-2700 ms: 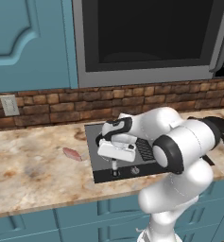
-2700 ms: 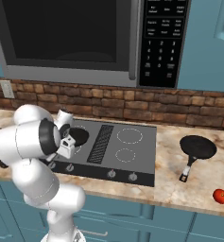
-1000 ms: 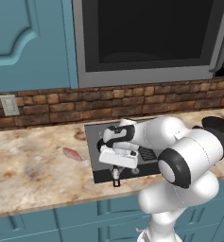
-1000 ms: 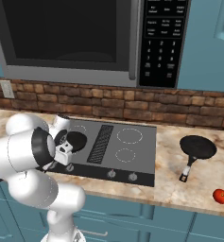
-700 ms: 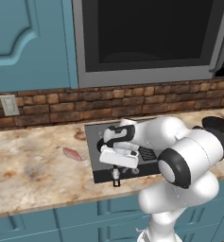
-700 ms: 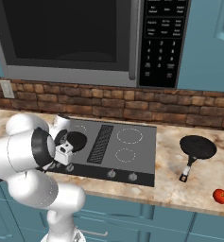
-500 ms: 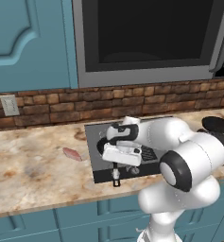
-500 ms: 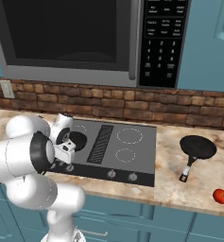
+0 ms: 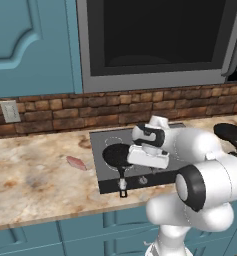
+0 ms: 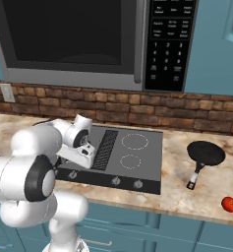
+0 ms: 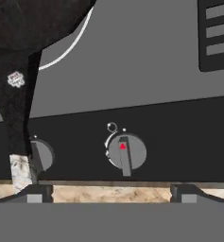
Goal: Place both pans onto different burners. Then place the tomato and the steak on different pans.
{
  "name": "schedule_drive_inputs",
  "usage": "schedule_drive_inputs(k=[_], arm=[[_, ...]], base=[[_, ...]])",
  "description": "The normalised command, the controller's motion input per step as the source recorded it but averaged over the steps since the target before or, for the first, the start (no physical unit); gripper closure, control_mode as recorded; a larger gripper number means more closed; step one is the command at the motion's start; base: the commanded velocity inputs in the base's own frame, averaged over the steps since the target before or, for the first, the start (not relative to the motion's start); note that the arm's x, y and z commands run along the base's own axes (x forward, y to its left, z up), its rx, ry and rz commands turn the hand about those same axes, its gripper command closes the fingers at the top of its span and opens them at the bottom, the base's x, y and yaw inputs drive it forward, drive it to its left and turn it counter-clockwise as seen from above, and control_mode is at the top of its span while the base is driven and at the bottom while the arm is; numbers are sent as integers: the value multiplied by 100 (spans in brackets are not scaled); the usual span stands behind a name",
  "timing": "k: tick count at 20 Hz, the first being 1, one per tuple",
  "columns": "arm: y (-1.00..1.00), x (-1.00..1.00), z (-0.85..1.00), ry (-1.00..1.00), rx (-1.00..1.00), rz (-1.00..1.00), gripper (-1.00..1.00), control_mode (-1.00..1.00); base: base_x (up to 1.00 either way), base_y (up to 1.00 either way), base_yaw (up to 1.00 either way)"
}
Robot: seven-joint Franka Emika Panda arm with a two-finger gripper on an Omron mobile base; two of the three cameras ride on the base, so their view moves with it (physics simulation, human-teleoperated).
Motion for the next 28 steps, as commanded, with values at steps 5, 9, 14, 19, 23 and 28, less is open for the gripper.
schedule_drive_inputs(k=[5, 9, 14, 19, 23, 28], arm=[[-83, -9, 0, -8, 0, 5, -100, -100], [-85, -1, 0, -5, 0, 2, -100, -100], [-84, 0, 0, -3, 0, 1, -100, -100], [-77, 0, 0, -3, 0, 1, -100, -100], [-70, 0, 0, -3, 0, 1, -100, -100], [-58, 0, 0, -4, 0, 0, -100, -100]], base=[[0, 0, 0], [0, 0, 0], [0, 0, 0], [0, 0, 0], [0, 0, 0], [0, 0, 0]])
